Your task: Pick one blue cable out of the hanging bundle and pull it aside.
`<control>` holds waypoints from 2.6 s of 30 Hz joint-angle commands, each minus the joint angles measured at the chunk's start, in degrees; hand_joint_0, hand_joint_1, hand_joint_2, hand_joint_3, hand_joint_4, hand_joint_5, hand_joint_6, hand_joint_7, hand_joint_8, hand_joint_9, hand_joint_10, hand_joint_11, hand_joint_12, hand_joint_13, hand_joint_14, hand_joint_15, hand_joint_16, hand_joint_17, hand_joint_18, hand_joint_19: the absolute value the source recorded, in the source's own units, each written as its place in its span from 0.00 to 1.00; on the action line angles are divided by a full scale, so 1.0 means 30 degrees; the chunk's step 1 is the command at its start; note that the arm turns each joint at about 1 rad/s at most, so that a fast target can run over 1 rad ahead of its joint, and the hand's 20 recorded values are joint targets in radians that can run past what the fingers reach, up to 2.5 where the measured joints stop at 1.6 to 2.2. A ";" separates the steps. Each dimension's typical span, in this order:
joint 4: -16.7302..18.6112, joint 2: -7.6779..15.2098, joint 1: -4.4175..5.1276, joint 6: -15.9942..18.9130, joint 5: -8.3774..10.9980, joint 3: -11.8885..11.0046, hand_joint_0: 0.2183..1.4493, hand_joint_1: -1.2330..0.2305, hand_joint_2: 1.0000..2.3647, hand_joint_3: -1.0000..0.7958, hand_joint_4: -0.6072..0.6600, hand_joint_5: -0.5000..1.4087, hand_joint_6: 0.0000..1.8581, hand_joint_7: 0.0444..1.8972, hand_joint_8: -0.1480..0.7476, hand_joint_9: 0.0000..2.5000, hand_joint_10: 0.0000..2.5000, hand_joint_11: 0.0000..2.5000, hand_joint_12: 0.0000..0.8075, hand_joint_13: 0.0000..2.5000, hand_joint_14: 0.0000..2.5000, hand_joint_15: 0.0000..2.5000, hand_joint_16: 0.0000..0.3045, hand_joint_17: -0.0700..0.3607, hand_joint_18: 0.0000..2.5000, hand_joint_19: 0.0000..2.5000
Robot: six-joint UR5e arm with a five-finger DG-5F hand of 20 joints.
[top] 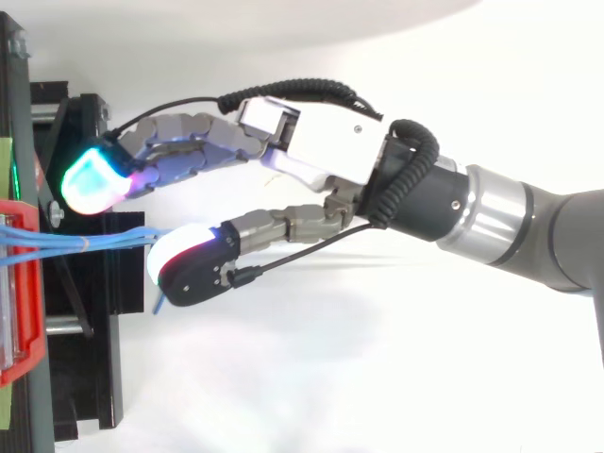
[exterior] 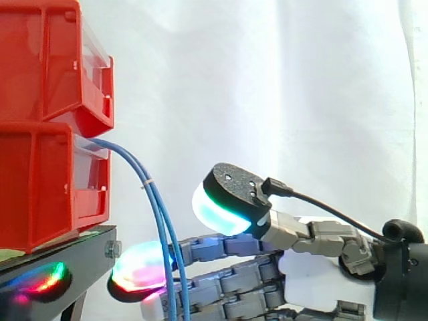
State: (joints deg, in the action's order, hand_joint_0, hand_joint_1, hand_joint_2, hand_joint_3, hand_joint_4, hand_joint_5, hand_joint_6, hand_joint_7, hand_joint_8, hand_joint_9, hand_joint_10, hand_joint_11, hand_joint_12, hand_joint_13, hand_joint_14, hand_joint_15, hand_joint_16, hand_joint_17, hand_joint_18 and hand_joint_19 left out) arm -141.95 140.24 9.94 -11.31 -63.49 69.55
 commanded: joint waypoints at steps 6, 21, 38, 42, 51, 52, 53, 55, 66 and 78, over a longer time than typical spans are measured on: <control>0.0792 0.0246 0.0116 -0.0362 -0.0369 -0.0391 0.20 0.40 0.00 0.28 0.70 0.19 0.27 0.41 0.46 0.26 0.00 0.06 0.34 0.24 0.00 0.09 0.12 0.35 0.15 0.06; 0.0792 0.0216 0.0145 -0.0391 -0.1277 -0.0391 0.21 0.42 0.00 0.28 0.73 0.20 0.27 0.48 0.46 0.27 0.00 0.07 0.34 0.25 0.00 0.10 0.11 0.34 0.15 0.07; 0.0762 0.0187 0.0145 -0.0274 -0.1599 -0.0479 0.24 0.42 0.00 0.28 0.71 0.22 0.27 0.56 0.45 0.28 0.00 0.07 0.32 0.26 0.00 0.10 0.11 0.33 0.16 0.07; 0.0645 0.0187 0.0174 -0.0245 -0.1775 -0.0479 0.25 0.42 0.00 0.29 0.70 0.23 0.27 0.59 0.45 0.29 0.00 0.07 0.32 0.26 0.00 0.10 0.10 0.33 0.16 0.07; 0.0352 0.0041 0.0057 -0.0069 -0.1980 -0.0509 0.26 0.43 0.00 0.30 0.69 0.23 0.27 0.62 0.44 0.29 0.00 0.07 0.31 0.26 0.00 0.10 0.10 0.32 0.16 0.07; 0.0294 0.0041 0.0057 -0.0069 -0.1980 -0.0479 0.26 0.43 0.00 0.30 0.68 0.23 0.27 0.62 0.45 0.29 0.00 0.08 0.31 0.27 0.00 0.11 0.10 0.32 0.16 0.07; 0.0177 -0.0018 0.0057 -0.0069 -0.2009 -0.0509 0.26 0.43 0.00 0.30 0.68 0.23 0.27 0.63 0.45 0.29 0.00 0.08 0.31 0.27 0.00 0.11 0.10 0.32 0.16 0.07; -0.0058 -0.0135 0.0057 -0.0069 -0.2009 -0.0509 0.26 0.43 0.00 0.30 0.67 0.23 0.27 0.64 0.45 0.29 0.00 0.08 0.31 0.27 0.00 0.11 0.10 0.32 0.16 0.07; -0.0439 -0.0282 0.0057 -0.0069 -0.2009 -0.0538 0.29 0.44 0.01 0.33 0.65 0.24 0.27 0.68 0.44 0.30 0.00 0.08 0.30 0.27 0.00 0.11 0.10 0.31 0.16 0.07; -0.1757 -0.0809 0.0028 -0.0069 -0.2039 -0.0831 0.28 0.48 0.00 0.31 0.64 0.24 0.27 0.68 0.44 0.32 0.00 0.08 0.31 0.28 0.00 0.11 0.10 0.31 0.16 0.08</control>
State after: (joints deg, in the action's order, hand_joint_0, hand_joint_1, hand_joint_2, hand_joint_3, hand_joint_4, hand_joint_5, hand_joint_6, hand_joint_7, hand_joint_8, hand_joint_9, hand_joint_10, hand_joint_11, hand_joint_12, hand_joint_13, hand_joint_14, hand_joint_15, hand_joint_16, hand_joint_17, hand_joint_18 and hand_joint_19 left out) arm -145.83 137.93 10.08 -11.57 -69.57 67.66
